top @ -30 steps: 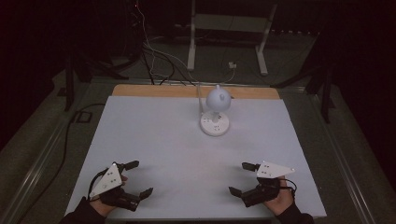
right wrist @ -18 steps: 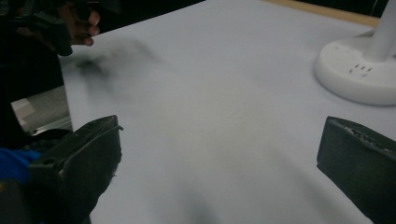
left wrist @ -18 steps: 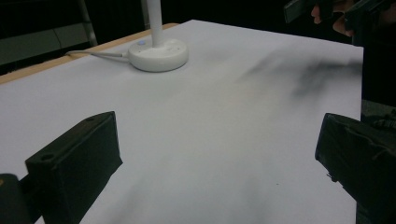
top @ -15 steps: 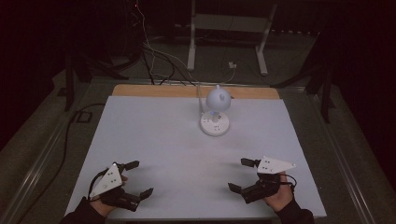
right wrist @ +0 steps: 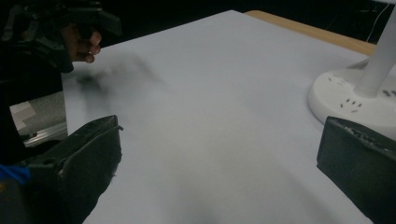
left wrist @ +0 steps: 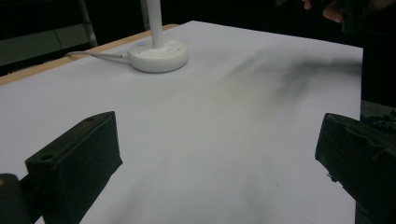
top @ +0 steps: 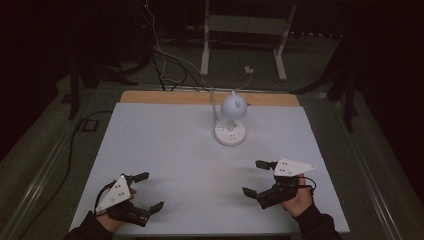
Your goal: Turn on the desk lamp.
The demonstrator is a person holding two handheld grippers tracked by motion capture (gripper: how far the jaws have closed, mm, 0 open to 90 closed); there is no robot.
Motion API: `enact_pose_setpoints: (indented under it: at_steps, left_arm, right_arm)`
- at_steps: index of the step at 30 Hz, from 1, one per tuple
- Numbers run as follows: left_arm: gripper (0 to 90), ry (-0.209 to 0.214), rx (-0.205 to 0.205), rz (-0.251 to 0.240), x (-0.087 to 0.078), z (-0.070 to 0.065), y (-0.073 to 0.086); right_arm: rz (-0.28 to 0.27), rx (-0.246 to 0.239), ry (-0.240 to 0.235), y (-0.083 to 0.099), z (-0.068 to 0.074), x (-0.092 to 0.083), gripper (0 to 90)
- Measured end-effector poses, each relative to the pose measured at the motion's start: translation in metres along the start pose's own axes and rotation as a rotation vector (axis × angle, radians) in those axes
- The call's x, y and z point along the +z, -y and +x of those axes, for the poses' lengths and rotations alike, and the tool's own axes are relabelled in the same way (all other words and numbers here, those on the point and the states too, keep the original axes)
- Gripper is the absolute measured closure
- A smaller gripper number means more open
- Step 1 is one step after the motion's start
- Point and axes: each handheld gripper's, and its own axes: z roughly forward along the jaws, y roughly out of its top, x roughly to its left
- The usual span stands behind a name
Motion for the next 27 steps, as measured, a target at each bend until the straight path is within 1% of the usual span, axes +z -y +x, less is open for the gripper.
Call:
enact_pose_setpoints:
  at_steps: [12, 15, 18, 19, 21, 22, 24, 27]
  left_arm:
    - [0.5, 0.000, -0.001, 0.004, 0.000, 0.000, 0.000]
    - [0.5, 0.000, -0.004, 0.003, 0.000, 0.000, 0.000]
    - [0.5, 0.000, -0.003, 0.004, 0.000, 0.000, 0.000]
    - [0.5, -0.001, -0.001, 0.007, 0.000, 0.000, 0.000]
    - [0.5, -0.002, -0.003, 0.001, 0.000, 0.000, 0.000]
    - [0.5, -0.003, -0.002, -0.001, 0.000, 0.000, 0.000]
    - [0.5, -0.002, -0.002, 0.004, 0.000, 0.000, 0.000]
    - [0.5, -0.001, -0.001, 0.001, 0.000, 0.000, 0.000]
  right_arm:
    - [-0.015, -0.006, 0.000, -0.013, -0.016, 0.006, 0.0]
    - [-0.022, 0.002, -0.007, -0.016, -0.020, 0.007, 0.0]
    - [-0.027, 0.014, -0.024, -0.018, -0.027, 0.010, 0.0]
    - [-0.027, 0.014, -0.024, -0.018, -0.027, 0.010, 0.0]
    - [-0.035, 0.020, -0.026, -0.020, -0.031, 0.013, 0.0]
    - [-0.035, 0.020, -0.026, -0.020, -0.031, 0.013, 0.0]
    - [-0.042, 0.024, -0.023, -0.022, -0.036, 0.017, 0.0]
    - [-0.044, 0.018, -0.016, -0.023, -0.038, 0.018, 0.0]
